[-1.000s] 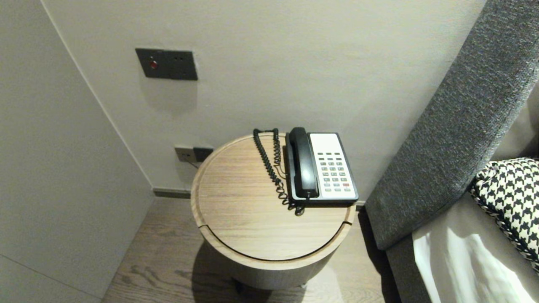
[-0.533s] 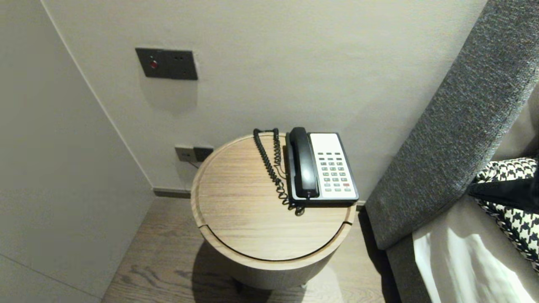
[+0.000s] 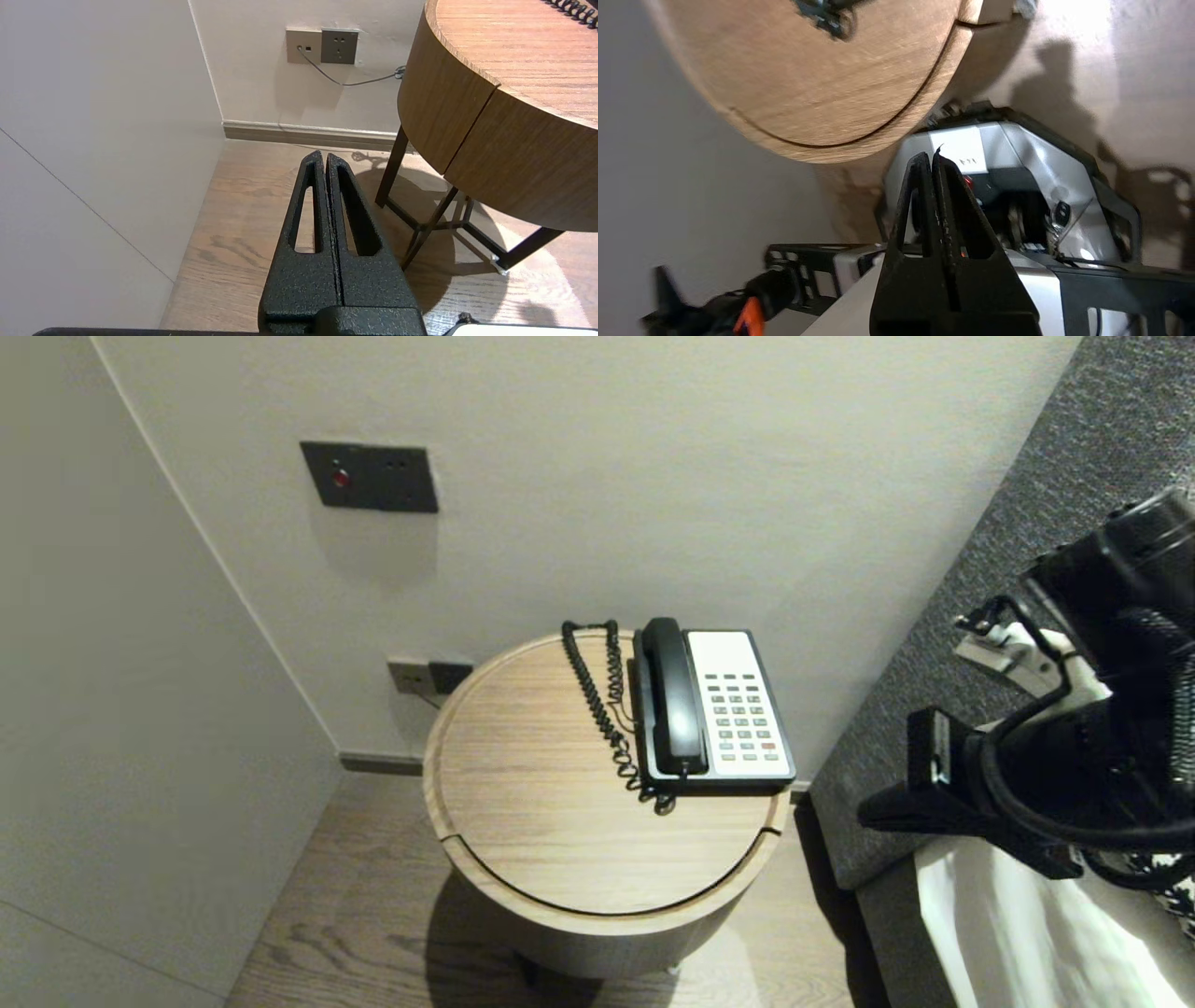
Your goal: Open the nightstand drawer
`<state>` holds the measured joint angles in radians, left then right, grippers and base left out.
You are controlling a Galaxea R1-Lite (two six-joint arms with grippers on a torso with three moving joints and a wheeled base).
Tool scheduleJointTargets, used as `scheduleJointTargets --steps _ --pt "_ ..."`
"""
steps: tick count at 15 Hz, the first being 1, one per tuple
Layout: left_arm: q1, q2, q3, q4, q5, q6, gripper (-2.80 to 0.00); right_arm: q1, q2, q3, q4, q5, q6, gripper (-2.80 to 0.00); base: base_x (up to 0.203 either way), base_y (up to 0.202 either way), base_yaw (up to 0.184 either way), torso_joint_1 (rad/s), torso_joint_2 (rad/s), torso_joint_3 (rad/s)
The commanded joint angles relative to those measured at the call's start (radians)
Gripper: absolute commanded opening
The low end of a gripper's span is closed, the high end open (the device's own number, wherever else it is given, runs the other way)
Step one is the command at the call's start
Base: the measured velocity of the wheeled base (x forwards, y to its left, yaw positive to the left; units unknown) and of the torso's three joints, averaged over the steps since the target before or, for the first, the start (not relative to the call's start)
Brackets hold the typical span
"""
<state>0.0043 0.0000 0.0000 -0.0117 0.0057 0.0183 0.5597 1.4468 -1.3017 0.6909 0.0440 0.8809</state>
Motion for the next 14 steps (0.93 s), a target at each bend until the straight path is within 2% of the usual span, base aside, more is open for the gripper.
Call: scheduleJointTargets --steps 1,4,14 --pt "0.000 -0.002 0.000 -0.001 0.000 0.000 -2.80 0.034 0.089 -0.009 0.000 0.004 0.004 -2.80 0.000 0.000 0.000 0.000 0.00 0.000" --pt "0.000 -0.002 0.000 -0.001 0.000 0.000 -2.80 0.075 0.156 -0.037 -0.002 0.007 0.007 -2.80 0.000 0.000 0.000 0.000 0.00 0.000" --pt "0.000 -0.002 0.000 -0.001 0.000 0.000 -2.80 0.082 0.247 -0.030 -0.097 0.007 0.010 -2.80 0.000 0.000 0.000 0.000 0.00 0.000"
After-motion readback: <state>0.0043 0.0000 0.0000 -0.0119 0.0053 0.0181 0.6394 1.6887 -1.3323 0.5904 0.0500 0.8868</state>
